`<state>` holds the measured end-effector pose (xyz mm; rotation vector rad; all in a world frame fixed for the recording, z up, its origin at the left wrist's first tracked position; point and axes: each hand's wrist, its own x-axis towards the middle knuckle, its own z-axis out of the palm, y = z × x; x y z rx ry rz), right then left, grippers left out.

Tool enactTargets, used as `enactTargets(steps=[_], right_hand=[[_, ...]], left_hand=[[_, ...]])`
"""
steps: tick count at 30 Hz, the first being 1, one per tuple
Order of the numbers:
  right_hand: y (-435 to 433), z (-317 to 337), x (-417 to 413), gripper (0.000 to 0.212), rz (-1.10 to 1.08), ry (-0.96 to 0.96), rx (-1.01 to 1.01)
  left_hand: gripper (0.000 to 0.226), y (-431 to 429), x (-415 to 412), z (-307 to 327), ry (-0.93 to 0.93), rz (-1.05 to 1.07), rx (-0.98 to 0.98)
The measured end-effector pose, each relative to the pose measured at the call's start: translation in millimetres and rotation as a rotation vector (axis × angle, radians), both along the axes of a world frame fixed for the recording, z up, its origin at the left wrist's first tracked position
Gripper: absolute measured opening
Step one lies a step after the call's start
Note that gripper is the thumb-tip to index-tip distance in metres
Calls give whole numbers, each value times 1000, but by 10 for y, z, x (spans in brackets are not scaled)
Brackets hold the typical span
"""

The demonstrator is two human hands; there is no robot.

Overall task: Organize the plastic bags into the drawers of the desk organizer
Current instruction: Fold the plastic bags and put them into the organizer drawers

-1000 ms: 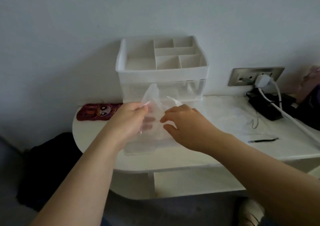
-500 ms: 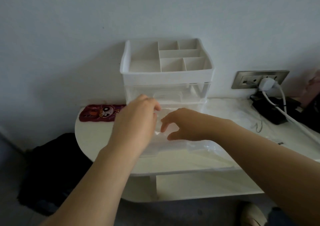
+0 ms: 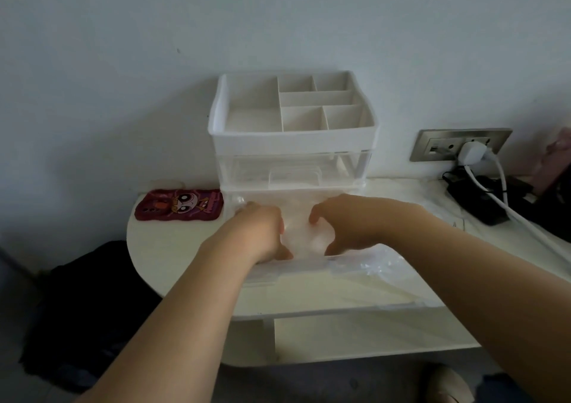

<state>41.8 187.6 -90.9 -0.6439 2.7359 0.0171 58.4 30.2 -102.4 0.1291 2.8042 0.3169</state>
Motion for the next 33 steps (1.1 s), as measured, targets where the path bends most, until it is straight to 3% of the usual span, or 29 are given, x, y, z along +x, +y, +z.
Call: enactTargets(steps=[4, 7, 9, 14, 17, 23, 27, 33], right_hand=[[204, 243, 89, 29, 12, 89, -233], [487, 355, 169, 9, -118, 145, -381], [664, 313, 224, 13, -246, 134, -355], [953, -108, 276, 19, -363, -52, 39], [1112, -427, 255, 18, -395, -28, 191], [1283, -742, 216, 56, -375, -40, 84], [1351, -732, 209, 66, -403, 29, -17], [1310, -705, 267, 11, -370, 203, -13]], left_hand=[[45, -57, 29, 44, 67, 3, 51], [38, -108, 79, 45, 222, -32, 100], [32, -92, 123, 21, 257, -74, 156], [27, 43, 204, -64, 280, -151, 279], [26, 46, 214, -95, 346, -149, 317], [23, 96, 248, -165, 400, -134, 385], [22, 98, 258, -204, 421, -118, 415], [20, 95, 245, -222, 427, -122, 437]])
